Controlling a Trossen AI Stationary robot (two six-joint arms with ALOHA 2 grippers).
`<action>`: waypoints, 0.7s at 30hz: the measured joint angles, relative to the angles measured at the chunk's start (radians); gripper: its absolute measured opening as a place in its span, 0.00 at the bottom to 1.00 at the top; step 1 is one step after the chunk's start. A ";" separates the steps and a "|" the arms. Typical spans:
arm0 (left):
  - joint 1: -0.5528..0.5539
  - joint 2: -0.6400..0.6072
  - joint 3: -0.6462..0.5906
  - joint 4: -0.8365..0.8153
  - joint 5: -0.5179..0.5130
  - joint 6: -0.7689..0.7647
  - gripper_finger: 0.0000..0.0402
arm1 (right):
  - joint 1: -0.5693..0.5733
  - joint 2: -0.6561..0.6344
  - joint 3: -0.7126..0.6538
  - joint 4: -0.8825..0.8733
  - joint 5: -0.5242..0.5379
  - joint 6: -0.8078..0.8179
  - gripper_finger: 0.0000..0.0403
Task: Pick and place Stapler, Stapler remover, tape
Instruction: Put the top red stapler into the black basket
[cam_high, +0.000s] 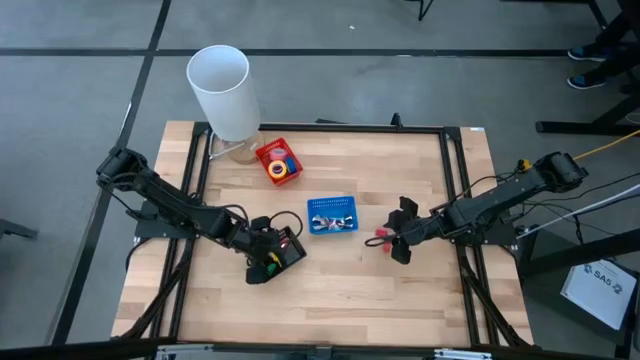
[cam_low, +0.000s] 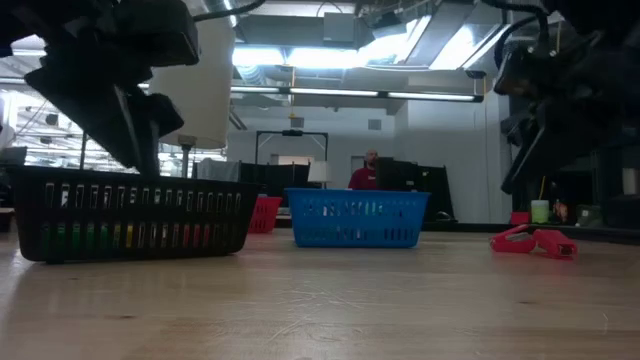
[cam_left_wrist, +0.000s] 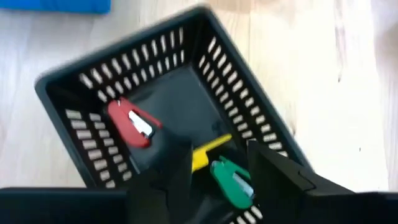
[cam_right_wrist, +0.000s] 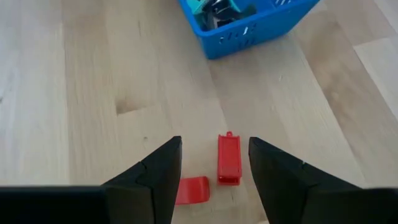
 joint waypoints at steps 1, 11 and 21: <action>0.000 0.000 0.000 0.012 -0.004 0.008 0.39 | 0.000 0.006 -0.005 0.008 0.004 0.000 0.47; 0.000 -0.001 0.000 0.074 0.013 0.024 0.46 | -0.022 0.166 -0.022 0.081 0.059 -0.002 0.47; 0.000 -0.002 0.000 0.077 0.014 0.024 0.44 | -0.097 0.256 -0.019 0.114 -0.035 -0.022 0.43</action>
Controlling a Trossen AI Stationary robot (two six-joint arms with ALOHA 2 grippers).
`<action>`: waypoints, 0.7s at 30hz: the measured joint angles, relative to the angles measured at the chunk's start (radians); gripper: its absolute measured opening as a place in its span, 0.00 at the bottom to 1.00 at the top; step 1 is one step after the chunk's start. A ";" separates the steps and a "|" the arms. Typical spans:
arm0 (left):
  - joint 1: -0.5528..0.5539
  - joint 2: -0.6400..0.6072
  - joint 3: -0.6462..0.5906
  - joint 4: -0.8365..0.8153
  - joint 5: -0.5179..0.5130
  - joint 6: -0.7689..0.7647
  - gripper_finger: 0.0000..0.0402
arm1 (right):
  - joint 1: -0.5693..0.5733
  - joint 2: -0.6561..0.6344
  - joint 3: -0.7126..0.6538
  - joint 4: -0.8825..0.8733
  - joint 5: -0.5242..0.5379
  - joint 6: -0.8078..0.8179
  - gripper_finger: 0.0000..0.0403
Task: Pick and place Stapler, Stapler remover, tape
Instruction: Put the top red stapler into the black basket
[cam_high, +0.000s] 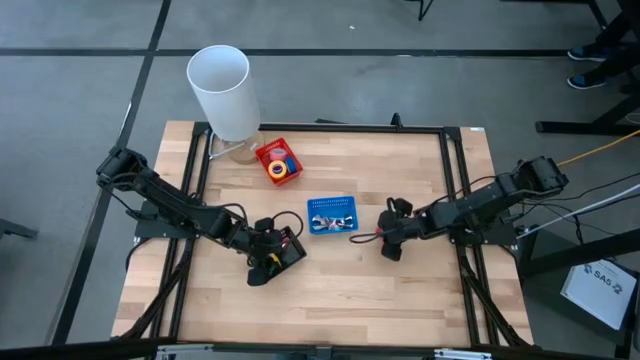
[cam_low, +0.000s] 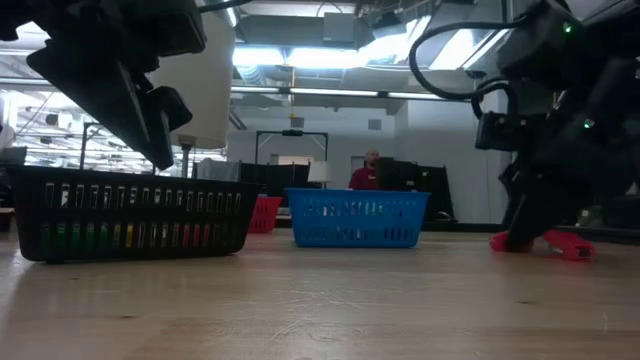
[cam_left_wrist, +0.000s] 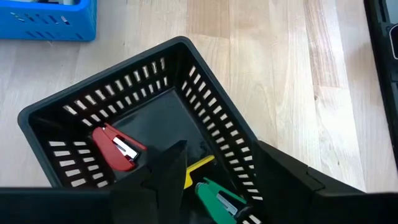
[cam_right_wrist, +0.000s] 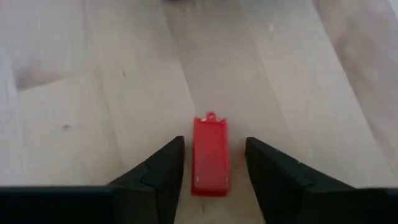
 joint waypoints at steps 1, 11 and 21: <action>0.000 0.000 0.000 0.001 0.000 0.000 0.45 | -0.002 0.000 0.002 -0.002 -0.013 0.000 0.40; 0.000 0.000 0.000 0.076 0.002 0.058 0.42 | -0.002 0.000 0.075 -0.013 -0.074 -0.053 0.15; 0.000 0.000 0.000 0.259 0.006 0.167 0.38 | 0.001 0.000 0.232 0.012 -0.071 -0.166 0.15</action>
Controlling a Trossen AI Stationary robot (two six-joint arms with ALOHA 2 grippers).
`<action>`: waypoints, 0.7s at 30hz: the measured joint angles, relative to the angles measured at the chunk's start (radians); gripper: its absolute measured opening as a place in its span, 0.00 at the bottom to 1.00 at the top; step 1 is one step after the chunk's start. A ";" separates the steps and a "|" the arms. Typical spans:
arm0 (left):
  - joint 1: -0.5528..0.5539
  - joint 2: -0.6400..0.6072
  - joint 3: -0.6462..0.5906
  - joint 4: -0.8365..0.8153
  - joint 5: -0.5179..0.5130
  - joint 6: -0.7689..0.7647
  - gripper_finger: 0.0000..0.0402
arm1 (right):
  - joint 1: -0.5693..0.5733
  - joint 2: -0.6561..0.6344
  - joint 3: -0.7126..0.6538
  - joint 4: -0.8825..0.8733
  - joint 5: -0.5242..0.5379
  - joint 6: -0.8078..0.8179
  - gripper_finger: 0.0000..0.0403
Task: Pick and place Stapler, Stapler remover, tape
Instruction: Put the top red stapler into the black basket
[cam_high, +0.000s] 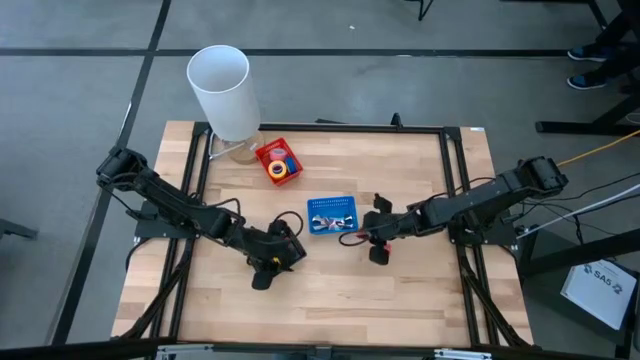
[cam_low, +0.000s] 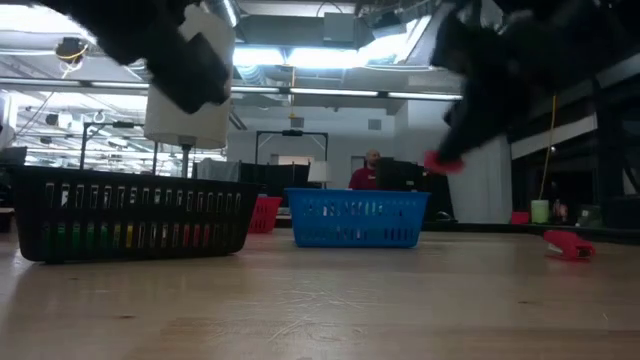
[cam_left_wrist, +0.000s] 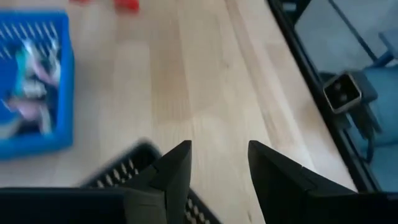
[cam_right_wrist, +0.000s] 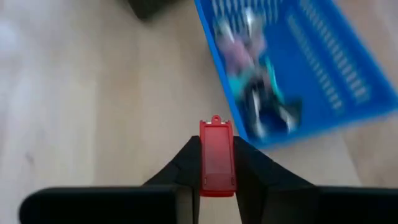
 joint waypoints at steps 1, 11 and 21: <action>0.000 0.000 0.000 0.024 -0.015 0.019 0.38 | 0.000 0.000 0.014 0.016 0.001 -0.018 0.15; 0.000 0.000 0.000 0.238 -0.330 0.234 0.42 | 0.000 0.000 0.064 0.285 0.002 -0.166 0.15; 0.003 0.006 0.000 0.441 -0.415 0.355 0.45 | 0.001 0.000 0.063 0.563 0.051 -0.305 0.15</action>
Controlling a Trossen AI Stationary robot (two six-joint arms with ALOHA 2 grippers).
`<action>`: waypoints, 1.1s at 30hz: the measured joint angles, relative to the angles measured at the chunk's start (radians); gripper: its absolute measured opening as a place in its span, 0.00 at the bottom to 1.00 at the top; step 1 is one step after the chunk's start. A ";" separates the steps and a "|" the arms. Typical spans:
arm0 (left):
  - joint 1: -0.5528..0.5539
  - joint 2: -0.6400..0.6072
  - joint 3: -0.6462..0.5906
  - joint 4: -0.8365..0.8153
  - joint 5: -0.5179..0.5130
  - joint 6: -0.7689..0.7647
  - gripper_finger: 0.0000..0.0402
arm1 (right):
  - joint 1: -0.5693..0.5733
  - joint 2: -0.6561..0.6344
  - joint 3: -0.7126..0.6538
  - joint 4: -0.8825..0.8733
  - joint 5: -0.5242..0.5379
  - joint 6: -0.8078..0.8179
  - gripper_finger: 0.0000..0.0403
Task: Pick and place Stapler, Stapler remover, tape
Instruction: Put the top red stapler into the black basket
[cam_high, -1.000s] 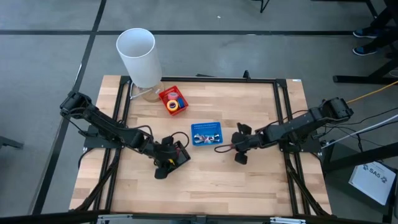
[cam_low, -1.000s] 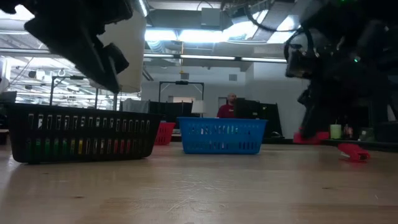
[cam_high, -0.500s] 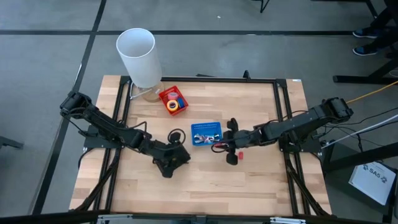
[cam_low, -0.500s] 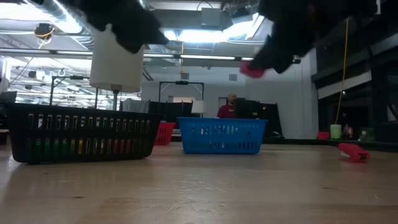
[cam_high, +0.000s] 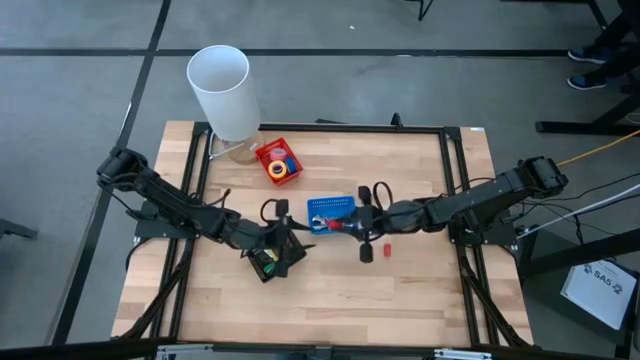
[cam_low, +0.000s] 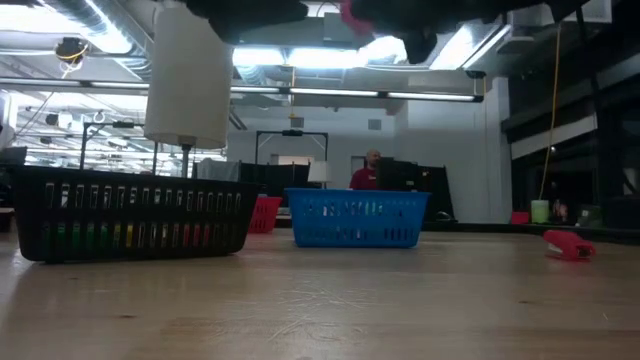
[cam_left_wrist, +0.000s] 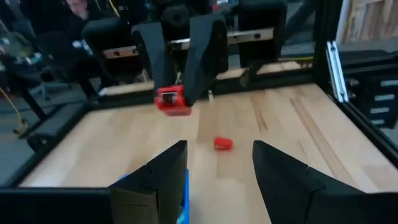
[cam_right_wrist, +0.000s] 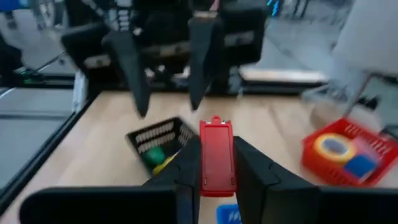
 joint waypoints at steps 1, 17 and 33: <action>0.003 0.005 0.000 0.016 -0.001 0.012 0.45 | 0.000 0.000 0.000 0.017 0.009 -0.014 0.15; 0.081 0.121 0.000 0.326 0.007 0.093 0.45 | 0.000 0.000 -0.001 0.155 -0.031 -0.087 0.15; 0.126 0.175 0.050 0.328 0.101 0.065 0.33 | 0.000 0.108 -0.002 0.315 -0.074 -0.118 0.15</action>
